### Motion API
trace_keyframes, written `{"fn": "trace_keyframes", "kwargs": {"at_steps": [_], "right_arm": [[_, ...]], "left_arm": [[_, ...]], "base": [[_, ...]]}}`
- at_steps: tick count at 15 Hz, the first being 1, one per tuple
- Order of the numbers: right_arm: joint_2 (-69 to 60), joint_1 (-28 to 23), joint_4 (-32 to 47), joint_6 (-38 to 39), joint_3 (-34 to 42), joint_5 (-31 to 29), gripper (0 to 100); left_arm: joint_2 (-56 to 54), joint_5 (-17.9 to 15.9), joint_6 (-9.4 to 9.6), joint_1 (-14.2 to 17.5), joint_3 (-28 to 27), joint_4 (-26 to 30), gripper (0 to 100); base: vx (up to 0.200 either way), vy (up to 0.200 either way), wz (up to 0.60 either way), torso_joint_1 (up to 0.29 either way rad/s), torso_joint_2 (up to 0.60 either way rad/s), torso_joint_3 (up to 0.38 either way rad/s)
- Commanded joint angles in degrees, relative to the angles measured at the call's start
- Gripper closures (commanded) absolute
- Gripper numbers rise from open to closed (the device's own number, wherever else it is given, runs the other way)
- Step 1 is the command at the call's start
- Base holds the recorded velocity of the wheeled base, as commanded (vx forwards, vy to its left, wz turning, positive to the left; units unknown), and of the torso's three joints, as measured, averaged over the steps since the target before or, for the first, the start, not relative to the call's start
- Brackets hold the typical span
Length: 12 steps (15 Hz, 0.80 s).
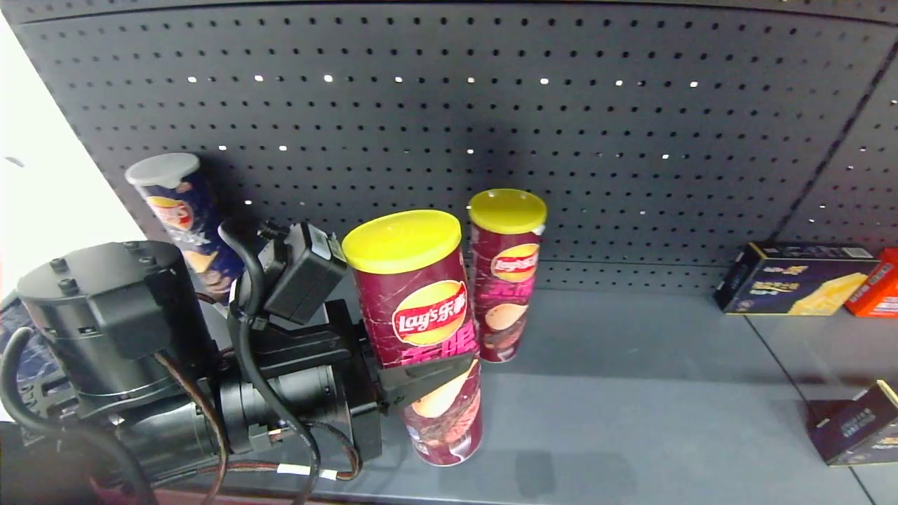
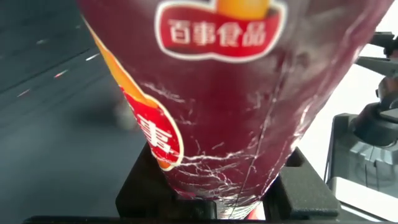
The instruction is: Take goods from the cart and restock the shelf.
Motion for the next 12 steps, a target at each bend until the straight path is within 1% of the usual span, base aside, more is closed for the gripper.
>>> {"fn": "trace_keyframes", "kwargs": {"at_steps": [1, 3, 7, 10, 12], "right_arm": [[0.07, -0.05, -0.01, 0.09, 0.00, 0.00, 0], [0.07, 0.04, -0.01, 0.09, 0.00, 0.00, 0], [0.07, -0.05, -0.01, 0.09, 0.00, 0.00, 0], [0.07, 0.04, -0.01, 0.09, 0.00, 0.00, 0], [0.07, 0.04, -0.01, 0.09, 0.00, 0.00, 0]], "left_arm": [[-0.02, -0.01, 0.02, 0.12, 0.09, -0.03, 100], [-0.11, -0.01, 0.02, 1.18, 0.18, -0.20, 100], [-1.96, -0.01, 0.02, 1.18, 0.35, -0.03, 100], [-5.12, 0.25, -0.07, 1.44, 1.94, 0.06, 100], [-8.55, 0.25, -0.07, 3.37, 4.40, 0.15, 100]], "base": [[0.000, 0.000, 0.00, 0.000, 0.00, 0.000], [0.000, 0.000, 0.00, 0.000, 0.00, 0.000], [0.000, 0.000, 0.00, 0.000, 0.00, 0.000], [0.000, 0.000, 0.00, 0.000, 0.00, 0.000], [0.000, 0.000, 0.00, 0.000, 0.00, 0.000]]}}
